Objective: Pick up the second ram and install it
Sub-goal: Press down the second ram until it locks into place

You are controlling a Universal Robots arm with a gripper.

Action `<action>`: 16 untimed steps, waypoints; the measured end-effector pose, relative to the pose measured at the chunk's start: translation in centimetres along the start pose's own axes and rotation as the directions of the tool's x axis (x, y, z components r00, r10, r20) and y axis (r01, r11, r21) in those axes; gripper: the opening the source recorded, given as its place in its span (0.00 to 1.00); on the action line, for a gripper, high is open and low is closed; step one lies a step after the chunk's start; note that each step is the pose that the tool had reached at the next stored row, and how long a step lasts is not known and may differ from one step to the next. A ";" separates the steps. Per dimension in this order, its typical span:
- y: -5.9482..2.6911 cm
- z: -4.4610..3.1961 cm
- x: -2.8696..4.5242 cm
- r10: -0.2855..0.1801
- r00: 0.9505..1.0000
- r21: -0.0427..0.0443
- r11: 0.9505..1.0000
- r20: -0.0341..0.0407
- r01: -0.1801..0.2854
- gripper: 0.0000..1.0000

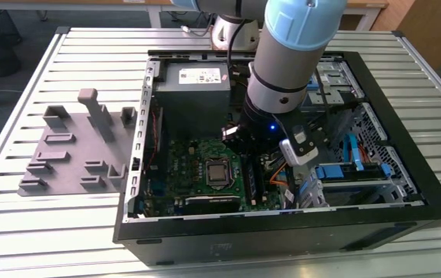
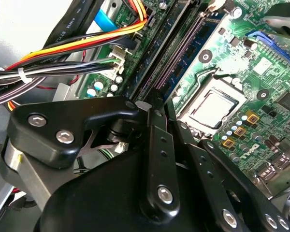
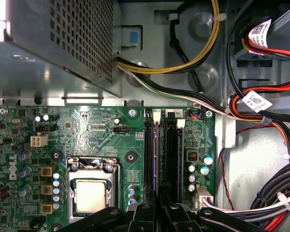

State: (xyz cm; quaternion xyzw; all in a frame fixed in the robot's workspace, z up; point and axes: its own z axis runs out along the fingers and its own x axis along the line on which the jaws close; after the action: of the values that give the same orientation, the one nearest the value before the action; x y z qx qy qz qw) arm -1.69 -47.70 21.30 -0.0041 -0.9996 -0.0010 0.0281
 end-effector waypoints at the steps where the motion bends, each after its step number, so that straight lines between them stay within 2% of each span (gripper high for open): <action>1: 0.00 0.05 0.00 0.000 1.000 0.000 1.000 0.000 0.000 0.14; 16: -0.06 0.24 -0.07 -0.001 1.000 -0.001 1.000 -0.002 0.001 0.14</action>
State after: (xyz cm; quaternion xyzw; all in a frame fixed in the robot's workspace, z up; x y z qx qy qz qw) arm -1.64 -47.76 21.06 -0.0038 -0.9996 -0.0014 0.0290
